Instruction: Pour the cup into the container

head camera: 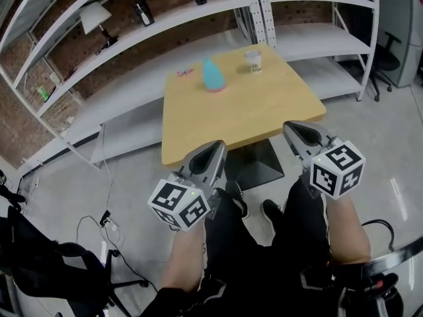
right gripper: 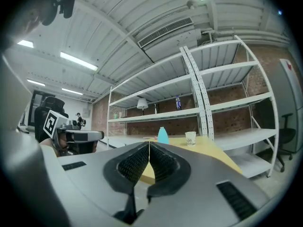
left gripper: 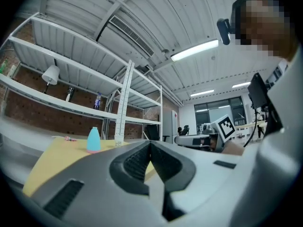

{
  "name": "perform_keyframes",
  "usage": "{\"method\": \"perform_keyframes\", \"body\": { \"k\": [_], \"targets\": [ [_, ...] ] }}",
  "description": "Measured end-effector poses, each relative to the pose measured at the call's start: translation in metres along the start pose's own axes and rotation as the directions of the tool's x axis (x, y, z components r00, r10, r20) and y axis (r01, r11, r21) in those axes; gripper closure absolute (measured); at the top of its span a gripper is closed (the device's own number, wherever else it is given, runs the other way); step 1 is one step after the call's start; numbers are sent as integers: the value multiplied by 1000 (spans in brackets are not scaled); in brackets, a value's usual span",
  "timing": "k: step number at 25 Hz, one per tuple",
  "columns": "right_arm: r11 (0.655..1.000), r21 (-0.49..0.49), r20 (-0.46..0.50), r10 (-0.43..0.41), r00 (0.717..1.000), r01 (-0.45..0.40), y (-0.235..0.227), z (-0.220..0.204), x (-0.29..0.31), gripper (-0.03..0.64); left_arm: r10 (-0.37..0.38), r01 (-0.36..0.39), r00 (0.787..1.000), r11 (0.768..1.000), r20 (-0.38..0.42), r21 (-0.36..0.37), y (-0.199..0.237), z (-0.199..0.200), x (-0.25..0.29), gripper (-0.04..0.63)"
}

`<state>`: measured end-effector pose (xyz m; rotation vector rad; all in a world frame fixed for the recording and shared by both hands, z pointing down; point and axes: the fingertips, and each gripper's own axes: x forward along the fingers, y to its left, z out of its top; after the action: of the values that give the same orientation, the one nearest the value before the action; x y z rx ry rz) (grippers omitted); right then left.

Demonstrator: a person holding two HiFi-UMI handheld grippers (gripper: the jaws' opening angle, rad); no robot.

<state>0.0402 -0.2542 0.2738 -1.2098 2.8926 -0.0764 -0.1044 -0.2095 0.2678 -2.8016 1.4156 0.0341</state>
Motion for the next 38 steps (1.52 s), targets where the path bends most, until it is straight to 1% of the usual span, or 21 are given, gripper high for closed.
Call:
{"method": "perform_keyframes", "body": {
  "k": [6, 12, 20, 26, 32, 34, 36, 38],
  "targets": [
    [1000, -1, 23, -30, 999, 31, -39, 14, 65, 615, 4, -4, 1000, 1000, 19, -2, 68, 7, 42, 594],
    [999, -16, 12, -46, 999, 46, -71, 22, 125, 615, 6, -6, 1000, 1000, 27, 0, 126, 15, 81, 594],
    [998, -1, 11, -68, 998, 68, -110, 26, 193, 611, 13, -13, 1000, 1000, 3, -2, 189, 13, 124, 594],
    [997, -16, -18, -71, 997, 71, -131, 28, 231, 574, 37, -37, 999, 999, 14, -14, 228, 21, 143, 594],
    [995, -11, -45, -96, 994, 96, -161, 22, 258, 524, 43, -45, 999, 998, -33, -43, 249, 0, 163, 594],
    [994, -4, -52, -108, 993, 108, -172, 20, 267, 477, 54, -56, 998, 997, -39, -45, 258, -3, 165, 594],
    [993, 9, -65, -116, 991, 117, -181, 16, 277, 407, 73, -74, 996, 997, -42, -38, 271, -4, 165, 594],
    [991, 16, -89, -134, 987, 136, -191, 7, 287, 367, 98, -100, 994, 994, -39, -41, 285, -4, 164, 594]
  ]
}}
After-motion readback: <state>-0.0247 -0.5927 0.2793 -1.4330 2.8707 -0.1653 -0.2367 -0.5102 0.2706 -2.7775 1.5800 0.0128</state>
